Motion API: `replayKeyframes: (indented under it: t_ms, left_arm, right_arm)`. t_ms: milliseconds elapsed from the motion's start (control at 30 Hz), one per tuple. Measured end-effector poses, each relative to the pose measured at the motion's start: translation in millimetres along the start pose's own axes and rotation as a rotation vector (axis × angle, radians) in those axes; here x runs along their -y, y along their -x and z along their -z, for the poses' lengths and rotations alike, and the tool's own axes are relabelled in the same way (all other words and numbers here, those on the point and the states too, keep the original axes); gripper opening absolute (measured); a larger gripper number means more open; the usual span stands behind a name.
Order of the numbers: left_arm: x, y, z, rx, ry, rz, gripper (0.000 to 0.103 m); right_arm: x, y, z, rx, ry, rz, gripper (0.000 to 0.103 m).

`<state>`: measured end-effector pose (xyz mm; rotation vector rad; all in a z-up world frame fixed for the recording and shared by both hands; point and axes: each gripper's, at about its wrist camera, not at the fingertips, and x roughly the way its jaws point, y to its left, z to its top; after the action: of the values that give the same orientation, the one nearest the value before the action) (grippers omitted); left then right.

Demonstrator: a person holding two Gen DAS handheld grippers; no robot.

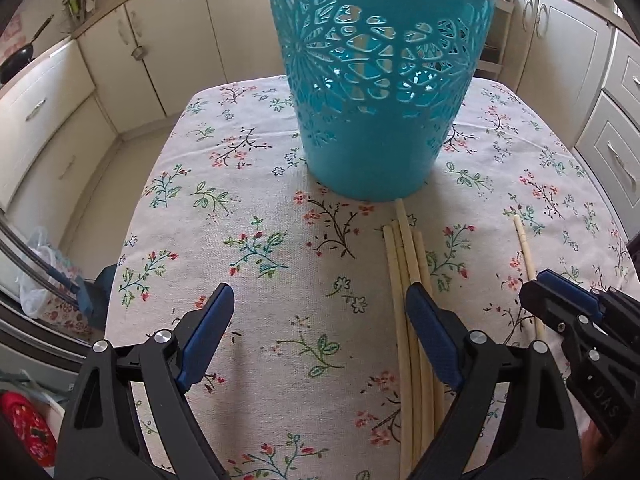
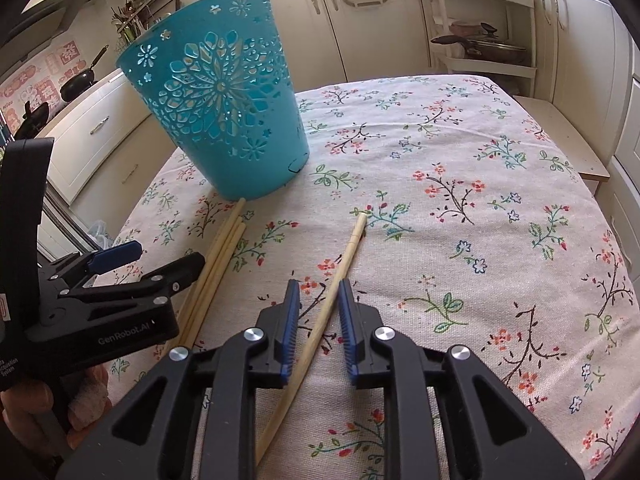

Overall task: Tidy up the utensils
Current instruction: 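Reach the left tool to the chopstick bundle and grasp one chopstick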

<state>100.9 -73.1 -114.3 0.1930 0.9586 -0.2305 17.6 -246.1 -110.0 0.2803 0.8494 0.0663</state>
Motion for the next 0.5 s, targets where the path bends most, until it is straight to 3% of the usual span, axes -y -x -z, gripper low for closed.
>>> replayKeyframes:
  t_ms: [500]
  left_arm:
    - [-3.1,-8.0,1.4,-0.027,0.013,0.012,0.083]
  right_arm:
    - [-1.0,-0.6,-0.2,0.0,0.003,-0.004,0.023]
